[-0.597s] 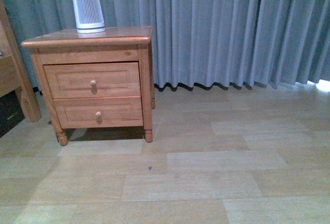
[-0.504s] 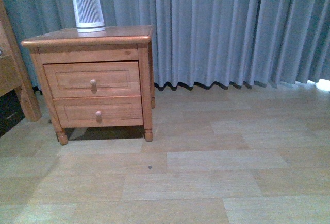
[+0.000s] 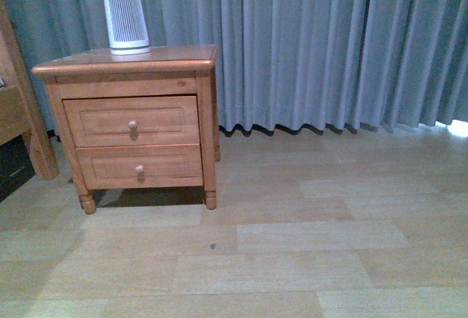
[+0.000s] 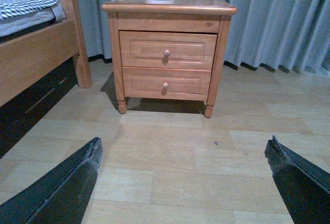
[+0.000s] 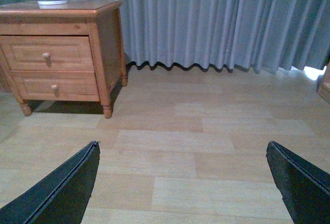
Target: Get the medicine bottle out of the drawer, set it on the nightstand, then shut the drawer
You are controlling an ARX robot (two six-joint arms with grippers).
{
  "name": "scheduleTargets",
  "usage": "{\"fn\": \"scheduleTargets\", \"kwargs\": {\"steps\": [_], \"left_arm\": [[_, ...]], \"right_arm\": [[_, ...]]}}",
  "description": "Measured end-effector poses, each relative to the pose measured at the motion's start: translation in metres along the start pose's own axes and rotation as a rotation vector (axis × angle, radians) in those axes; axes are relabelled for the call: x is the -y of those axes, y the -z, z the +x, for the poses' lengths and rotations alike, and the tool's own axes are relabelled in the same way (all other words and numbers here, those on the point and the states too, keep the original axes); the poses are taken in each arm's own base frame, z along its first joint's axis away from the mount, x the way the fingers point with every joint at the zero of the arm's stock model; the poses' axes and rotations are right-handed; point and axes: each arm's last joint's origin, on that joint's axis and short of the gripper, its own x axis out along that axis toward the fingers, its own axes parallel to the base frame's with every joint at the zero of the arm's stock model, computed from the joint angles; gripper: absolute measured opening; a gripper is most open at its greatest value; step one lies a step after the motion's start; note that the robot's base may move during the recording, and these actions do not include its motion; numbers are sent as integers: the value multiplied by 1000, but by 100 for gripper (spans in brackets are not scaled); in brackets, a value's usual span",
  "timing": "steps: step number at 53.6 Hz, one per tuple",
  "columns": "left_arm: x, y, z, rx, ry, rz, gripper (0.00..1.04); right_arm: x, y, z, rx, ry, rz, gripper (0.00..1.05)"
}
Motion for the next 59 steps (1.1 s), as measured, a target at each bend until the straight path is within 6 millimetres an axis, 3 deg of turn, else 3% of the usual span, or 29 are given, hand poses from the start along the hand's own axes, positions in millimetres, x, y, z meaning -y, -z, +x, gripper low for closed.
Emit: {"fn": "scheduleTargets", "kwargs": {"steps": [59], "left_arm": [[0, 0, 0, 0, 0, 1, 98]], "right_arm": [[0, 0, 0, 0, -1, 0, 98]]}}
